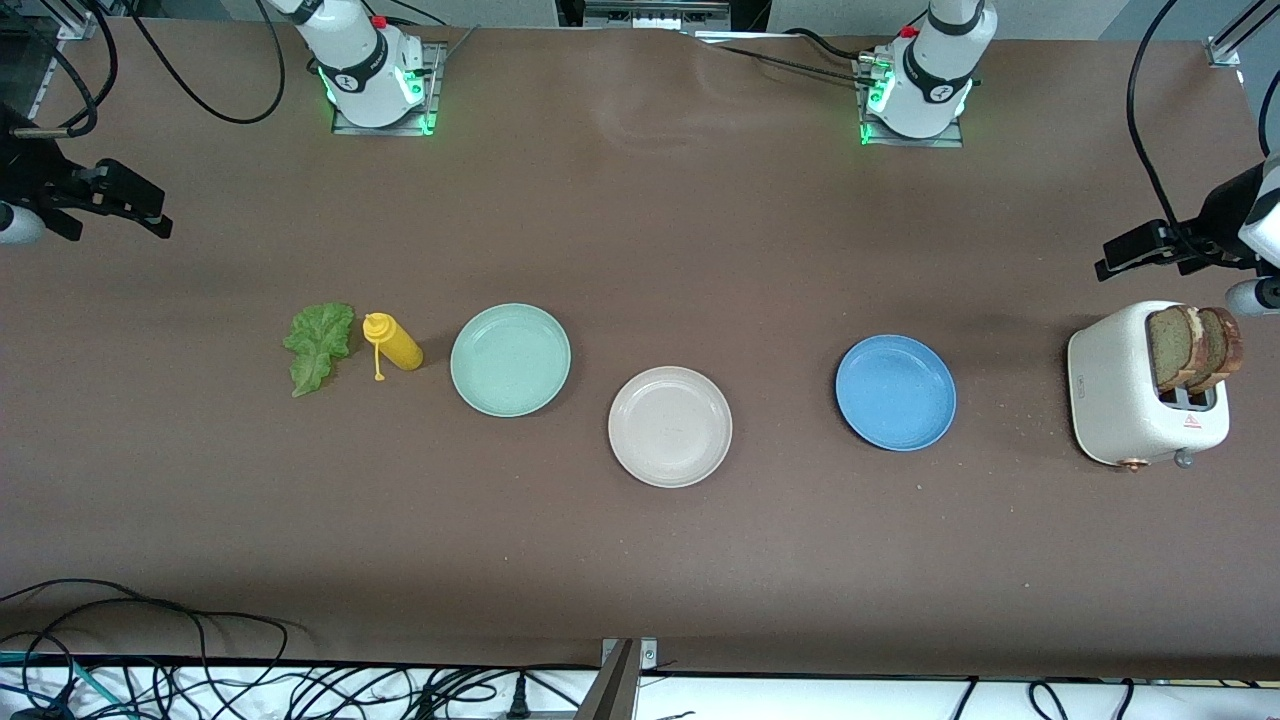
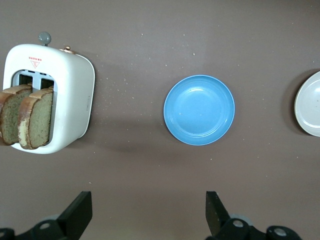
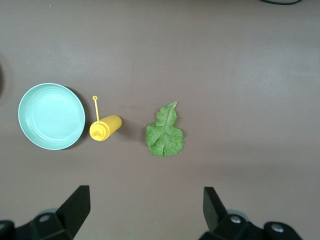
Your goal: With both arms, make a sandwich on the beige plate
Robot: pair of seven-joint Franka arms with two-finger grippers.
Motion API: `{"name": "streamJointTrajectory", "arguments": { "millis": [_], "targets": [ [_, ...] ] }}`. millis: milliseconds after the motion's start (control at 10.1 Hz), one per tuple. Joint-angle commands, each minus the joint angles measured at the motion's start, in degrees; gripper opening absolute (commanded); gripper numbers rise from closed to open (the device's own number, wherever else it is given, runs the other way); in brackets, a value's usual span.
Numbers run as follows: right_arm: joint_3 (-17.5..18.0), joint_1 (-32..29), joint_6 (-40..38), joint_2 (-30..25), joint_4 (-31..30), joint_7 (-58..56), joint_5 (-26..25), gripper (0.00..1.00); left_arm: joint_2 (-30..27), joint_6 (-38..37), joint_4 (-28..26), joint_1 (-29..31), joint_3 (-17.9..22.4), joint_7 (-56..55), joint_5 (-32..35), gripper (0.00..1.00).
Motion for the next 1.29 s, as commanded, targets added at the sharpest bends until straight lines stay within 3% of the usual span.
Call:
{"name": "streamJointTrajectory", "arguments": {
  "millis": [0, 1192],
  "targets": [
    [-0.16, -0.06, -0.85, 0.53, 1.21, 0.46, 0.96, 1.00, 1.04, -1.20, 1.99, 0.53, -0.17, 1.11, -0.13, 1.00],
    [-0.16, -0.06, -0.33, 1.06, 1.30, -0.07, 0.35, 1.00, 1.12, -1.20, 1.90, 0.44, -0.17, 1.11, -0.13, 1.00]
  ]
}}
